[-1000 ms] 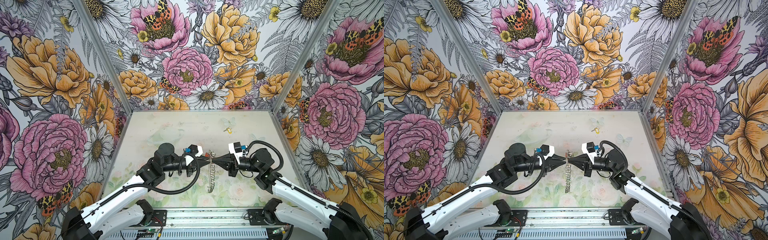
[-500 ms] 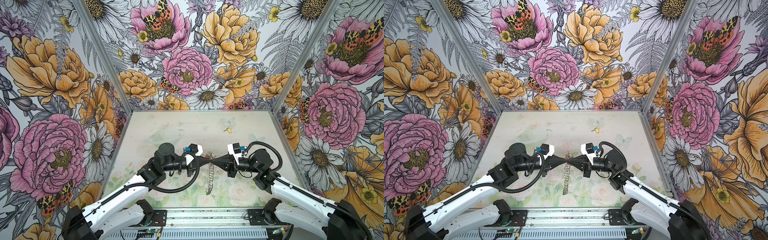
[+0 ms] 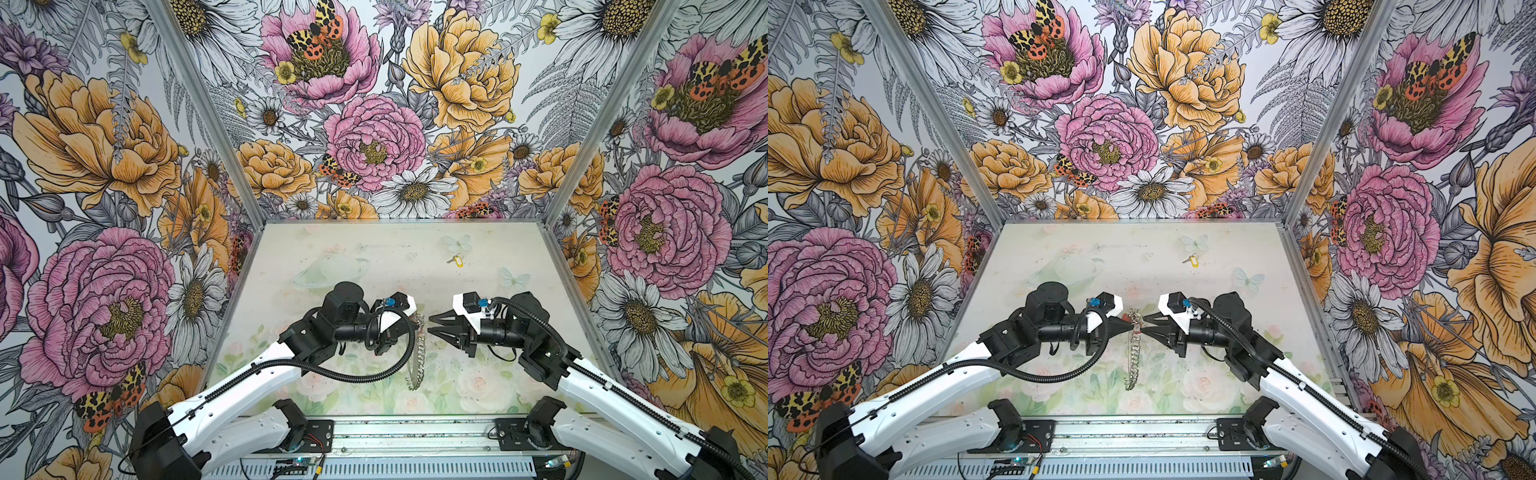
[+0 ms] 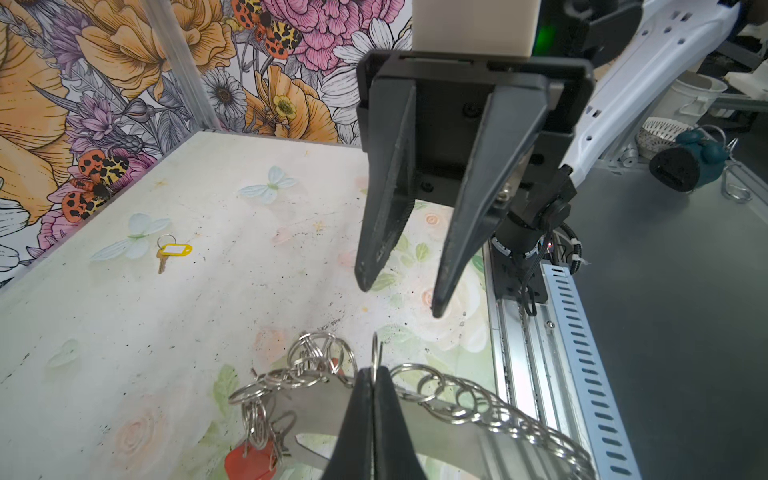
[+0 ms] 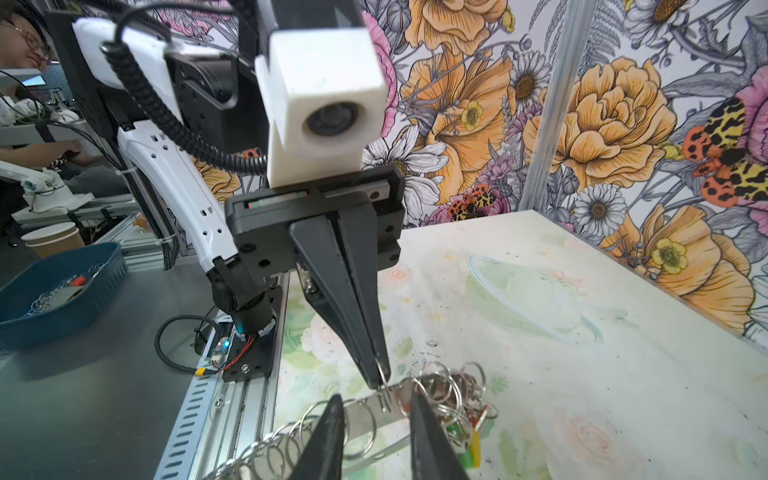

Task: Put the keys on the keyring

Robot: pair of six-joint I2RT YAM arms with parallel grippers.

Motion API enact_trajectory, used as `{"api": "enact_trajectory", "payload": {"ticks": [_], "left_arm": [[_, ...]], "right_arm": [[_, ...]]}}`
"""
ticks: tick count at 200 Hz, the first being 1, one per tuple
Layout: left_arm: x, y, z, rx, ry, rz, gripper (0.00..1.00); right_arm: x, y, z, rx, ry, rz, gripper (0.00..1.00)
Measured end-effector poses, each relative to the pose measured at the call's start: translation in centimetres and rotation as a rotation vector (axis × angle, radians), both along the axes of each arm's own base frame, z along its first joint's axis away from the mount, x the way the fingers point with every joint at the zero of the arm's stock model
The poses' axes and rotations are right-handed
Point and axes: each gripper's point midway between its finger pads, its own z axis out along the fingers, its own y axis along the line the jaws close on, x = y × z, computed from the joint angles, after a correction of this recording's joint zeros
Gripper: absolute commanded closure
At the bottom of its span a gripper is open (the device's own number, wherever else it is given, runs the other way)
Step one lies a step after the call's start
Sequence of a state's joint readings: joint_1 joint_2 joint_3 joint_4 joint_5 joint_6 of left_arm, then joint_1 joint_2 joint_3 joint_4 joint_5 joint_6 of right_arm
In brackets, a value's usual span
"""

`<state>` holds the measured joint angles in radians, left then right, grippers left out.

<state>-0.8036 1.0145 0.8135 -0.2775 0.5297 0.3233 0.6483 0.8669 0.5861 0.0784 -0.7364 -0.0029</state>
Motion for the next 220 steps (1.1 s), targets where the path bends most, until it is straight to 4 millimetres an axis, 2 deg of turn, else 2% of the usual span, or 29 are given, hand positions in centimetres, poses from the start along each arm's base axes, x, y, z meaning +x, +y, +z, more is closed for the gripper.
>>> {"api": "enact_trajectory", "payload": {"ticks": [26,52,111,220], "left_arm": [[-0.5,-0.1,-1.1,0.045,0.004,-0.028,1.0],[-0.8,-0.1,-2.2,0.081,0.021,-0.041,1.0],[-1.1,-0.1,-3.0,0.114,0.028,-0.047,1.0],[-0.9,-0.1,-3.0,0.119,0.017,-0.041,1.0]], "right_arm": [[0.4,0.4,-2.1,-0.062,0.063,0.014,0.75],[0.1,0.6,-3.2,-0.089,0.103,0.038,0.78],[-0.4,0.7,-3.5,-0.095,0.115,0.07,0.83],[-0.8,1.2,-4.4,-0.111,0.145,0.109,0.89]]}}
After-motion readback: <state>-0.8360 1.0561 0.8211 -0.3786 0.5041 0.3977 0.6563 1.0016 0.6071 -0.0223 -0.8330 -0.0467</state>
